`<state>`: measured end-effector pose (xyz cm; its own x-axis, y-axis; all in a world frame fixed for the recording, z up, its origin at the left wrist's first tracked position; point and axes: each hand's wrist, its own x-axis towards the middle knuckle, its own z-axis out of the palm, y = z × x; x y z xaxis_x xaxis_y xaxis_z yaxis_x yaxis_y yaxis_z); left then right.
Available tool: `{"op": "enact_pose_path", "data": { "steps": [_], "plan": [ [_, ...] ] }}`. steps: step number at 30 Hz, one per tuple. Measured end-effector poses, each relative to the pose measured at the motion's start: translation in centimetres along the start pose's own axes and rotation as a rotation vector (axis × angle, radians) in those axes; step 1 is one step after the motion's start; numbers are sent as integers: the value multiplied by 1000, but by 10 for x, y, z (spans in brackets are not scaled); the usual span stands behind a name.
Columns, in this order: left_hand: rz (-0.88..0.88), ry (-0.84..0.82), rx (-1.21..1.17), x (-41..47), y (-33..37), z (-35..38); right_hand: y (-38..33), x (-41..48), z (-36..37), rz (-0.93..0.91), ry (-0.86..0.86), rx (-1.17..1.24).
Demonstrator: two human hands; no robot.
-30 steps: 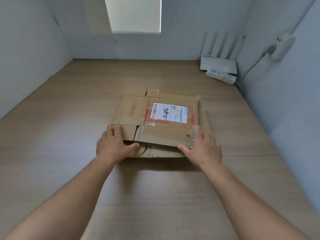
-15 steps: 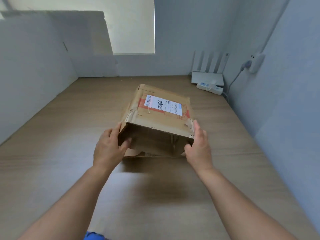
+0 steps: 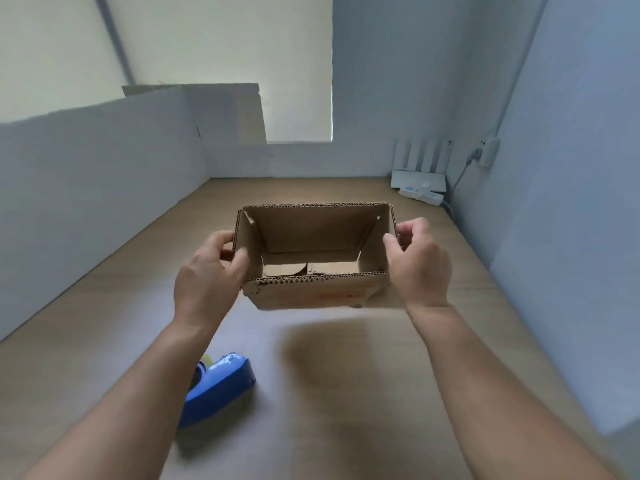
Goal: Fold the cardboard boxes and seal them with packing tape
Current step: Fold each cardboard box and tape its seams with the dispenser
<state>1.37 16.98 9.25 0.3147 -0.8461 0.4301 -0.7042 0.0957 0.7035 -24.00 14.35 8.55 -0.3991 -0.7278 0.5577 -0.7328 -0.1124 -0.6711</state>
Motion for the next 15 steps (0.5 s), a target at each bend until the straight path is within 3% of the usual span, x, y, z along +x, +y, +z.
{"op": "enact_pose_path", "data": {
  "steps": [5, 8, 11, 15],
  "plan": [
    [-105, -161, 172, -29, -3, -8, -8, -11, -27, -60, -289, -356],
    [-136, -266, 179, -37, -9, 0, -5, -22, -27, -31, -503, -422],
    [-60, -353, 28, -42, -15, 2, 1, -29, -24, 36, -701, -278],
    [11, -651, -229, -49, -32, -9, 13, -27, -33, 174, -945, 59]
  ]
}}
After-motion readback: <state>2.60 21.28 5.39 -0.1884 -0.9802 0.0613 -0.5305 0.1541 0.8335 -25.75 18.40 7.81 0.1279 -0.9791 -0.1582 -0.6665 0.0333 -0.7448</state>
